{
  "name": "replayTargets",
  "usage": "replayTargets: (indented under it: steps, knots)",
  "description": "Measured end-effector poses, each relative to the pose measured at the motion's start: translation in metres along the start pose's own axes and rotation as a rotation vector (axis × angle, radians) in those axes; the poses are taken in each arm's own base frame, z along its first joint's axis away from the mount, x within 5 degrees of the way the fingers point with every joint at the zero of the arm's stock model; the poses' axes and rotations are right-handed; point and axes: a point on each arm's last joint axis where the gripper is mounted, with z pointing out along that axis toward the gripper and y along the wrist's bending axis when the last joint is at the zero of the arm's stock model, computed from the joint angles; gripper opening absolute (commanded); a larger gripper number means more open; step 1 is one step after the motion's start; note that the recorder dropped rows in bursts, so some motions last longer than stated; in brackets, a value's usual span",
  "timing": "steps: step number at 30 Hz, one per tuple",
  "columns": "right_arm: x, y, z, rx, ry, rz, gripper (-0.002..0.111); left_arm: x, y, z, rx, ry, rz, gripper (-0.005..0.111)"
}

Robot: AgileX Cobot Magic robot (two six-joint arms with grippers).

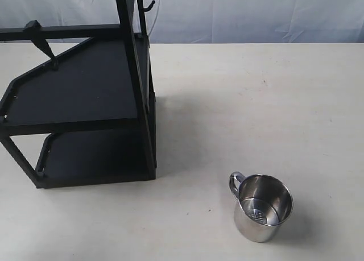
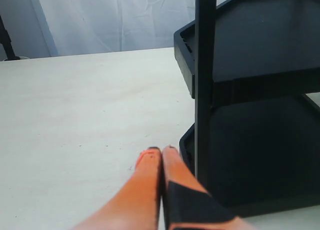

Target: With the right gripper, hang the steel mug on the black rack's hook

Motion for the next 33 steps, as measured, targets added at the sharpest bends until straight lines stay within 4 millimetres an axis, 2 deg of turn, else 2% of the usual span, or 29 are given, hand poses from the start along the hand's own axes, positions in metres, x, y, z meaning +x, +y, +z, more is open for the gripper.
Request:
replayTargets:
  steps: [5,9,11,14,20,23,28,29,33]
  knots:
    - [-0.036,0.022,0.045,0.266,0.396,-0.276,-0.001,0.000,0.000,0.000,0.000,0.000,0.000,0.000]
    - [-0.043,0.016,0.079,0.469,0.723,-0.351,-0.001,0.000,0.000,0.000,0.000,0.000,0.000,0.000]
    - [-0.034,0.006,0.096,0.537,0.880,-0.356,-0.001,0.000,0.000,0.000,0.000,0.000,0.000,0.000]
    - [-0.015,-0.003,0.114,0.557,1.028,-0.360,-0.001,0.000,0.000,0.000,0.000,0.000,0.000,0.000]
    - [0.022,0.009,0.128,0.424,1.084,-0.377,0.001,0.000,0.000,0.000,0.000,0.000,0.000,0.000]
    - [0.029,0.014,0.128,0.355,1.106,-0.445,0.018,0.000,0.000,0.000,0.000,0.000,0.000,0.000]
    - [0.034,0.019,0.129,0.260,1.143,-0.474,0.069,0.000,0.000,0.000,0.000,0.000,0.000,0.000]
    - [0.035,0.020,0.129,0.251,1.141,-0.468,0.071,0.000,0.000,0.000,0.000,0.000,0.000,0.000]
    - [0.039,0.017,0.136,0.247,1.158,-0.481,0.068,0.000,0.000,0.000,0.000,0.000,0.000,0.000]
